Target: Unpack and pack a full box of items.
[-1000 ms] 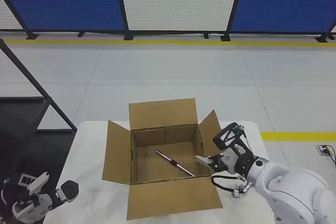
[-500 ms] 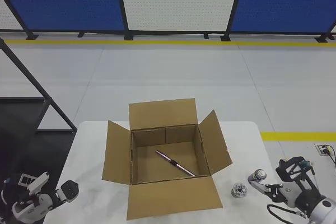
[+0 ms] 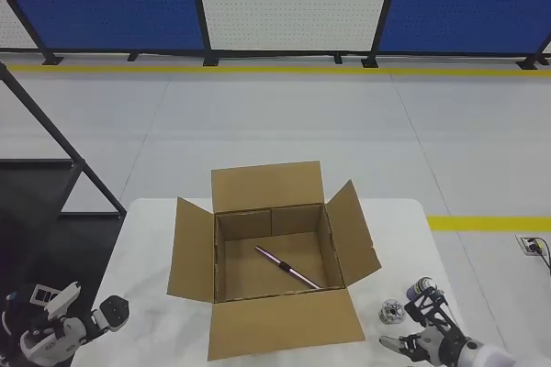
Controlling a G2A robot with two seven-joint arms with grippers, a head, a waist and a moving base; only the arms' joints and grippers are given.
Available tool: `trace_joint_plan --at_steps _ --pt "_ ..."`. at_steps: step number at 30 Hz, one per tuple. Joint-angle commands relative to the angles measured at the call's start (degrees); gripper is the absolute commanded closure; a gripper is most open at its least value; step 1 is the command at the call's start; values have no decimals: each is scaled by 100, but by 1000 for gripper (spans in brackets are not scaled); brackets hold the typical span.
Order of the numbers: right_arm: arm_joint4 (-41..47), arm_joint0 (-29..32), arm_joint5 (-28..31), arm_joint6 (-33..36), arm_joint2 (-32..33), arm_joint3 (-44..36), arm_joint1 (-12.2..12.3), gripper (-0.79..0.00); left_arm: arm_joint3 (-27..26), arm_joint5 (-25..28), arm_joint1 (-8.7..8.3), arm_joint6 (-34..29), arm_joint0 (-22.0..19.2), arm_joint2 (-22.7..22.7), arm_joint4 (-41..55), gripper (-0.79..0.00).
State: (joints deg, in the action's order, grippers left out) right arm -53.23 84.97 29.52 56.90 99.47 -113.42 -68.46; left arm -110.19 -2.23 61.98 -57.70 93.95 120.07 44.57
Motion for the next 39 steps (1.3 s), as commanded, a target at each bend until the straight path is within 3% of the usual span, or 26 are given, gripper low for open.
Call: trace_joint_plan --at_steps 1,15,31,32,33,34,35,39 --pt "-118 -103 -94 31 -92 158 12 -785 0 0 0 0 0 0 0 -785" --pt "-456 -879 -555 40 -684 1212 81 -785 0 0 0 0 0 0 0 -785" --pt "-519 -1316 -741 -66 -1006 1849 155 -776 0 0 0 0 0 0 0 -785" --pt "-506 -1334 -740 -85 -993 1893 162 -748 0 0 0 0 0 0 0 -785" --pt "-483 -1343 -730 -106 -983 1927 169 -671 0 0 0 0 0 0 0 -785" --pt "-473 -1346 -719 -119 -969 1943 178 -493 0 0 0 0 0 0 0 -785" --pt "-457 -1340 -708 -135 -953 1940 186 -388 0 0 0 0 0 0 0 -785" --pt "-345 -1267 -635 -210 -863 1869 220 -243 0 0 0 0 0 0 0 -785"
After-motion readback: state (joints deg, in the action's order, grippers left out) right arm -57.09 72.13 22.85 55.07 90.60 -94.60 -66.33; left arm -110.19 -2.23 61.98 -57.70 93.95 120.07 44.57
